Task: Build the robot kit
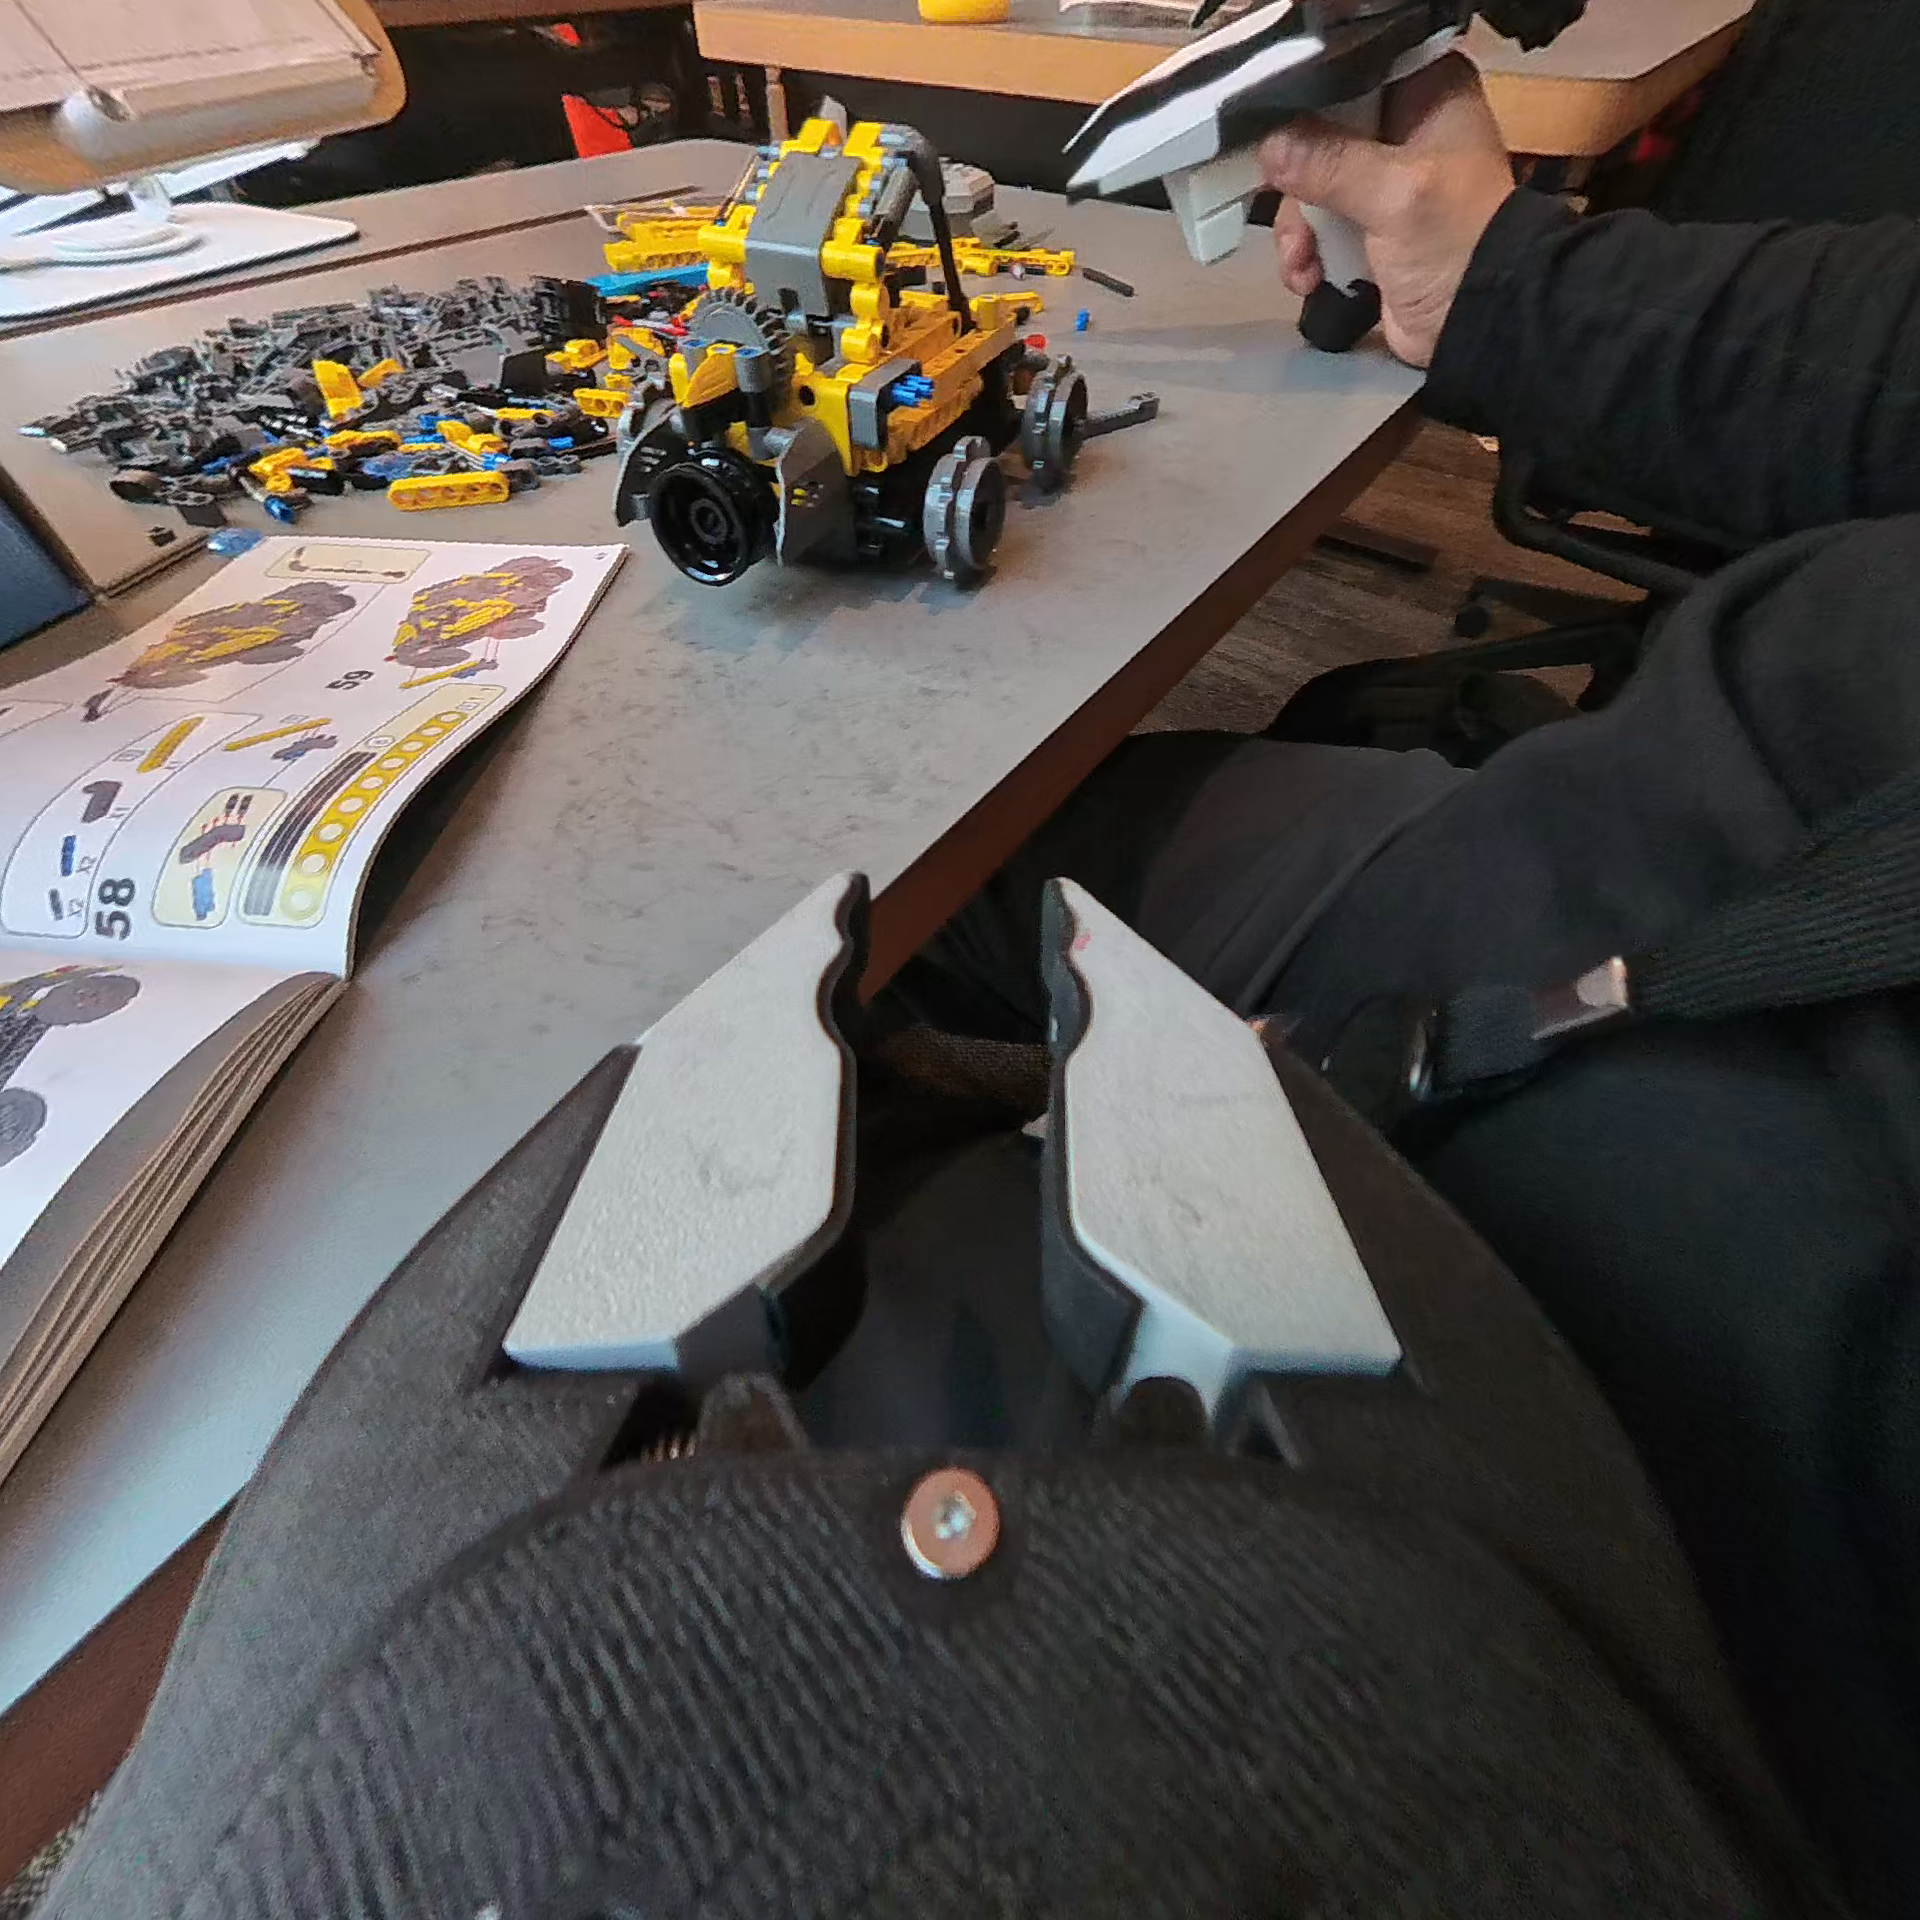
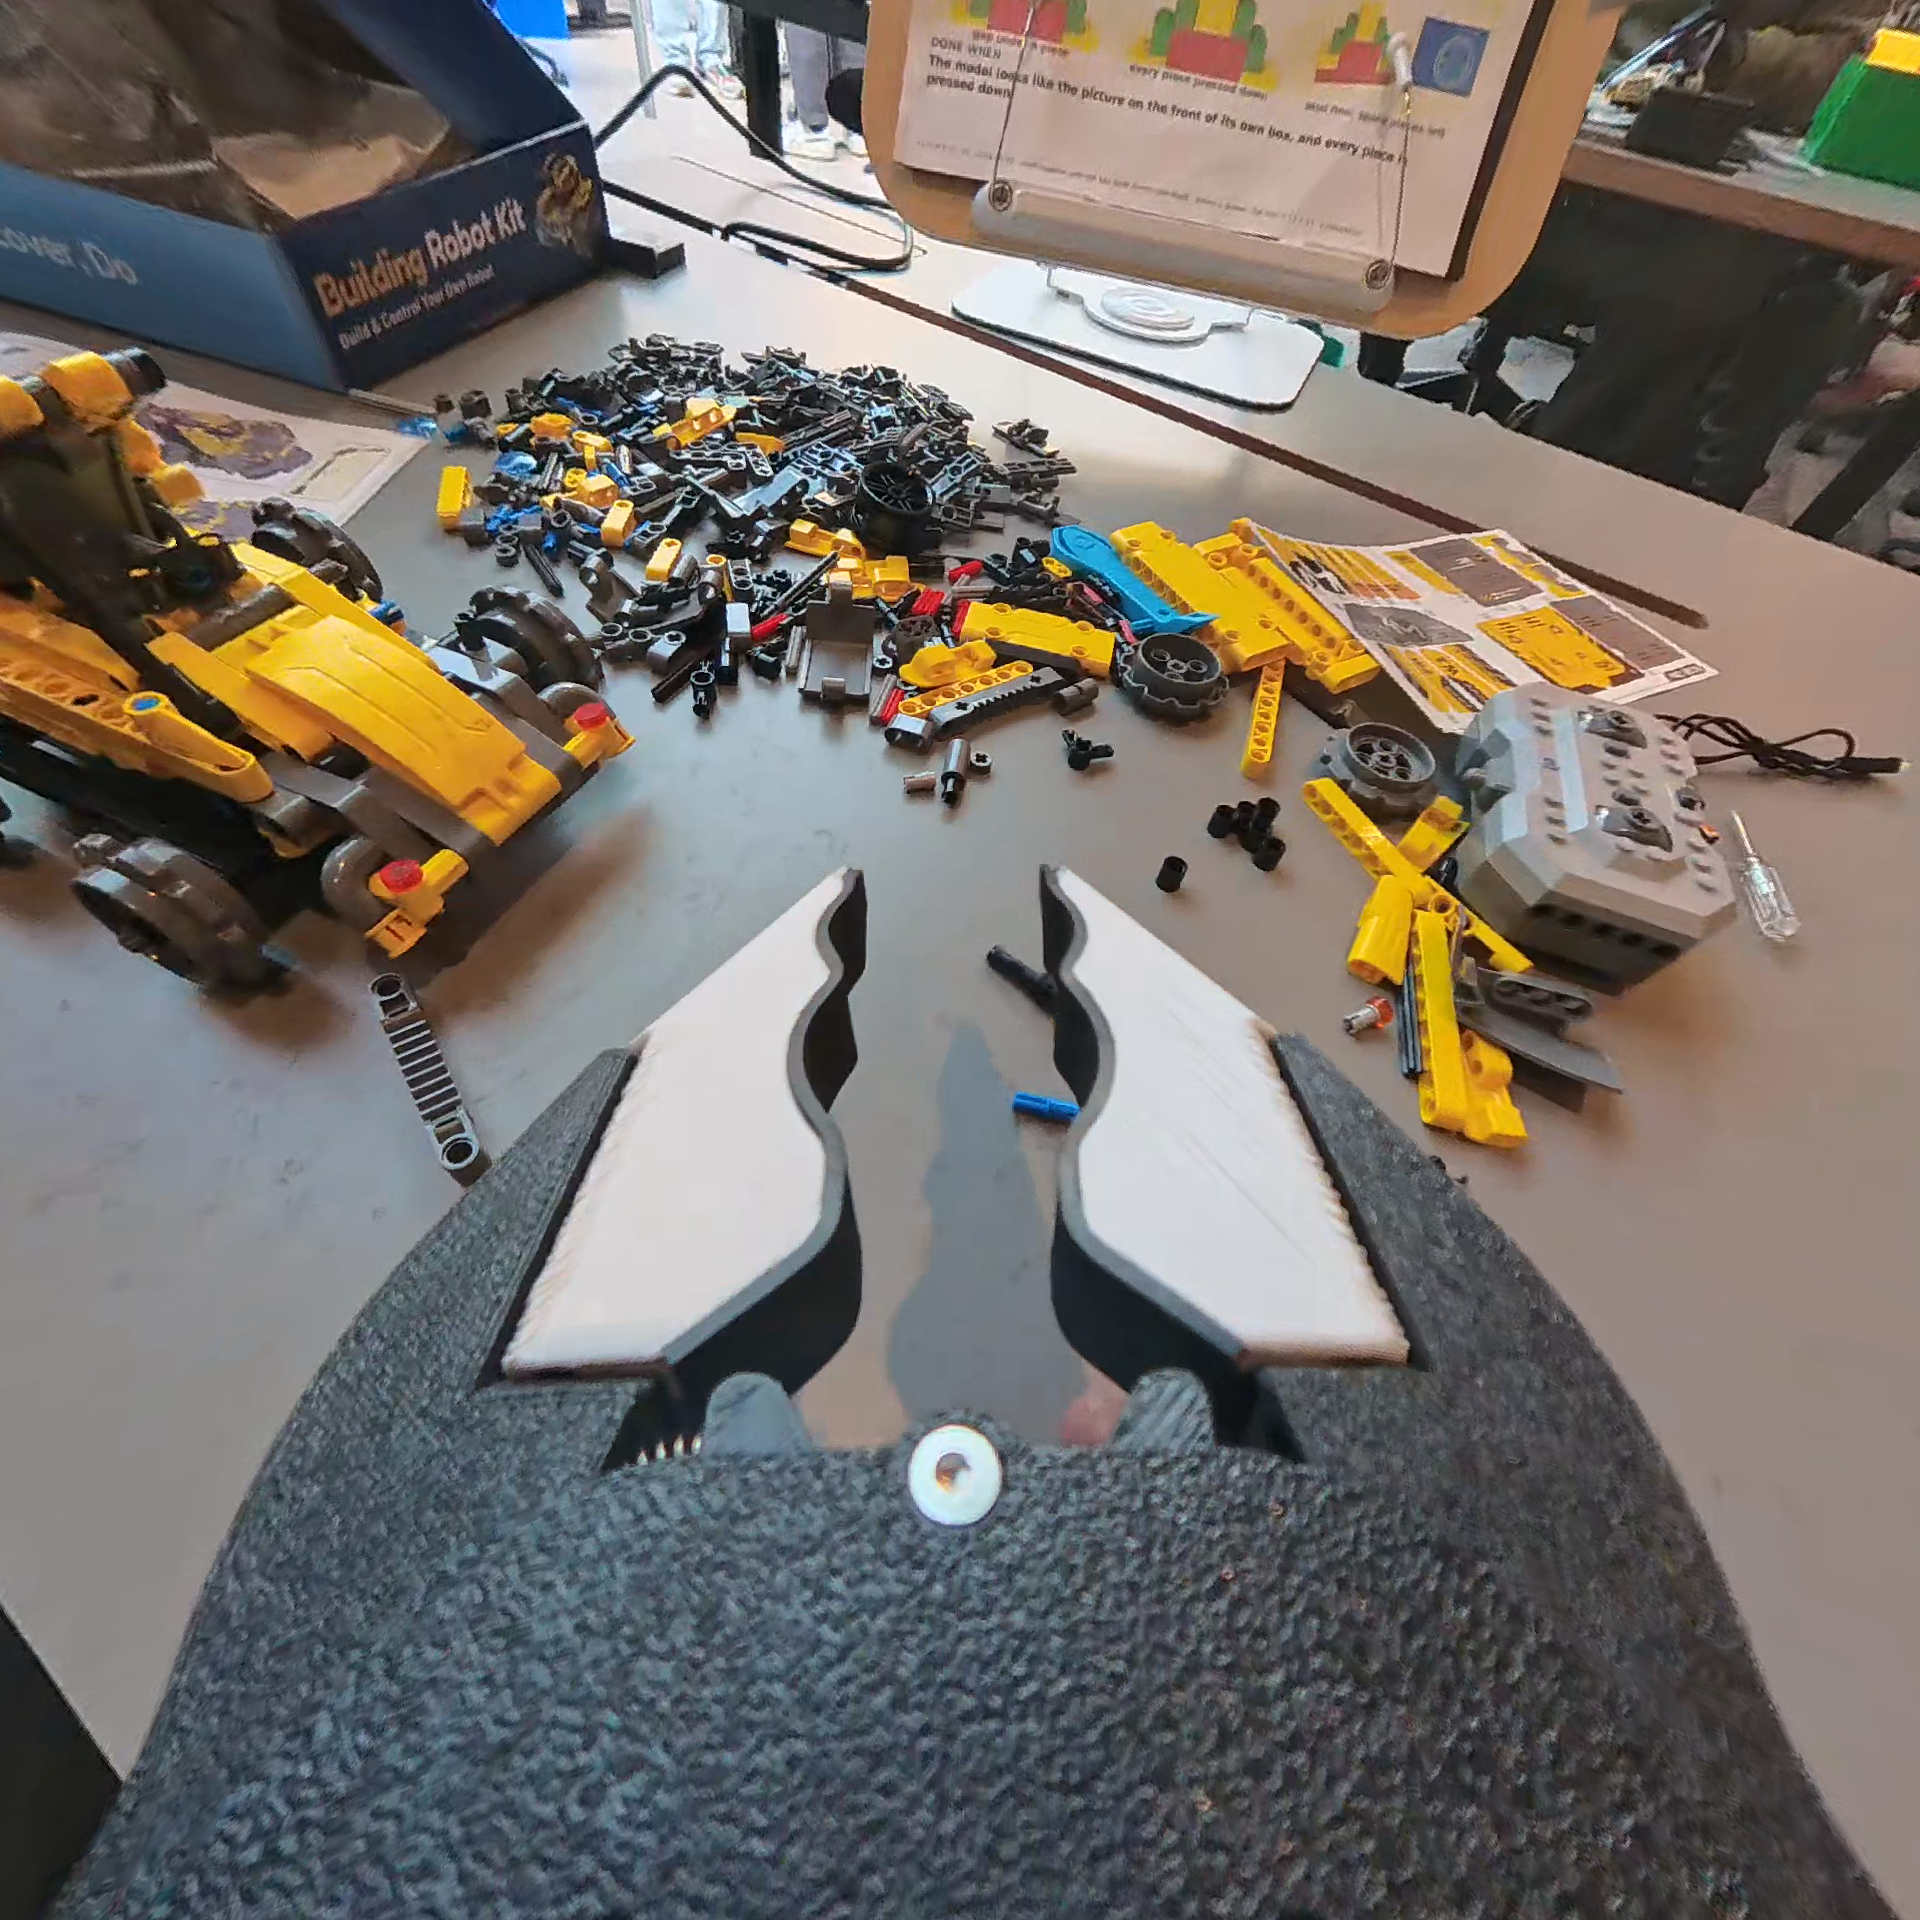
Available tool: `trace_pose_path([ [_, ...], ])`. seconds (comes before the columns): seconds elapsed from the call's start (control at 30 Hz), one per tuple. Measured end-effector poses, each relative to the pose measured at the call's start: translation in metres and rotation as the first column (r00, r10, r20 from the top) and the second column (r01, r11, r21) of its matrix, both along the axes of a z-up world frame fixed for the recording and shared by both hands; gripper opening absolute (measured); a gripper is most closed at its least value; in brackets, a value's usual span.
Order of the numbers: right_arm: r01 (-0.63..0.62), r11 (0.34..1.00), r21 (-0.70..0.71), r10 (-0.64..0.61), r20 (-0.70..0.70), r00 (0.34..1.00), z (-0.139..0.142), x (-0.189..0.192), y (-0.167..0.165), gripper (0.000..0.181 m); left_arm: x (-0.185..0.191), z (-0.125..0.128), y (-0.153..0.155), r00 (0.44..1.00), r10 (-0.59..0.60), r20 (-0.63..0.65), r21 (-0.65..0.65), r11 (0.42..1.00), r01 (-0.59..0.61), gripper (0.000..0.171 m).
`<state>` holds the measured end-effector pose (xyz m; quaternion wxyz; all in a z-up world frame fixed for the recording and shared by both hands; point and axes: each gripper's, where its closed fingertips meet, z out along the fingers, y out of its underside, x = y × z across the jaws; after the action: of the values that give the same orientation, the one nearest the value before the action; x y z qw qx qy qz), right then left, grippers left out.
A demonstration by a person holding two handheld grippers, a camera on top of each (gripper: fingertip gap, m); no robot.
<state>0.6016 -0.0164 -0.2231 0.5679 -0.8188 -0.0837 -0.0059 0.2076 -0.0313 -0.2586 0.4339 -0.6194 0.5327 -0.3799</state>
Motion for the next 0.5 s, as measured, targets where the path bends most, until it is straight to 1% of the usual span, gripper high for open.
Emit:
trace_pose_path([
  [0.07, 0.002, 1.0, -0.009, -0.002, 0.033, 0.999, -0.0022, -0.0014, 0.0013, 0.034, 0.0014, -0.0005, -0.0015, 1.0, -0.007, -0.004, 0.017, 1.0, 0.007, 0.03],
  [0.17, 0.007, 1.0, -0.006, -0.007, 0.071, 0.997, -0.0025, -0.0026, 0.0026, 0.037, 0.0036, -0.001, -0.0035, 1.0, -0.016, -0.001, 0.008, 1.0, 0.016, 0.029],
  [0.33, 0.005, 1.0, 0.015, -0.006, 0.059, 0.998, 0.0008, -0.0022, 0.0037, 0.059, 0.005, -0.0028, -0.0038, 1.0, -0.013, -0.012, 0.018, 1.0, 0.013, 0.027],
  [0.43, 0.011, 1.0, 0.017, -0.011, 0.043, 0.999, 0.0015, -0.0004, 0.0039, 0.067, 0.0068, -0.0031, -0.0047, 1.0, -0.014, -0.013, 0.028, 1.0, 0.014, 0.025],
  [0.5, 0.013, 1.0, 0.024, -0.015, 0.045, 0.999, 0.0024, 0.0, 0.0038, 0.069, 0.0085, -0.005, -0.0051, 1.0, -0.015, -0.02, 0.032, 0.999, 0.015, 0.024],
])
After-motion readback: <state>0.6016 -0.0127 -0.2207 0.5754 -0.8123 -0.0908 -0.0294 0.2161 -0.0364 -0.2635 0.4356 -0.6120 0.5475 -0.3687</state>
